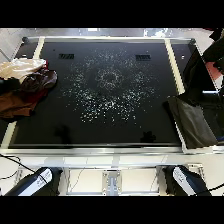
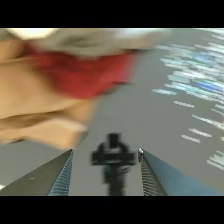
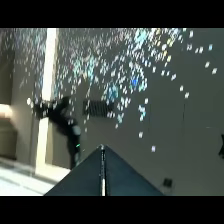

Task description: Fold the shirts.

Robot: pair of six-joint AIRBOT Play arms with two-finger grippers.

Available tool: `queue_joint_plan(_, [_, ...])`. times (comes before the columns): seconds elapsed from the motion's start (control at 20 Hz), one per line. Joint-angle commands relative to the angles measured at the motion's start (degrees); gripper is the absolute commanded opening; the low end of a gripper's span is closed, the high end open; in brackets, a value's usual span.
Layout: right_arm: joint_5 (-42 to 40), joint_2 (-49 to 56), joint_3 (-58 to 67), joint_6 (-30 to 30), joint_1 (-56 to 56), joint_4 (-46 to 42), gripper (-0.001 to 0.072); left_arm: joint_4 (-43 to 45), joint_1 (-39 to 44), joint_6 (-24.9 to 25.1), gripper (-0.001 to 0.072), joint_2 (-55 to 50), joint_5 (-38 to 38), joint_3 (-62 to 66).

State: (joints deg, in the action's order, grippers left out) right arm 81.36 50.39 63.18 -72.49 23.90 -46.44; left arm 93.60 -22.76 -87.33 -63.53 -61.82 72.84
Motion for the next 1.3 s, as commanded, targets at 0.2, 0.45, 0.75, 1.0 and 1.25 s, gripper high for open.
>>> queue_joint_plan(0.2, [-6.4,0.0,0.0,0.0,0.0,1.9,0.0517,-4.3,-18.7,-12.8,0.0711,-16.9,0.2,0.0])
queue_joint_plan(0.45, [-6.6,0.0,0.0,-0.1,0.0,1.9,0.0517,-23.3,-26.7,-13.5,0.0711,-24.9,4.7,0.0])
queue_joint_plan(0.75, [-9.3,0.0,0.0,-0.1,0.0,7.6,0.0516,-41.6,-29.0,-12.2,0.0711,-28.7,16.4,0.0])
queue_joint_plan(1.0, [-11.9,0.0,0.0,-0.1,0.0,9.6,0.0515,-41.7,-28.8,-12.2,0.0696,-31.8,18.8,0.0])
queue_joint_plan(1.25, [-12.4,0.0,0.0,-0.1,0.0,12.8,0.0514,-46.4,-28.8,-8.0,0.0013,-31.6,17.2,0.0])
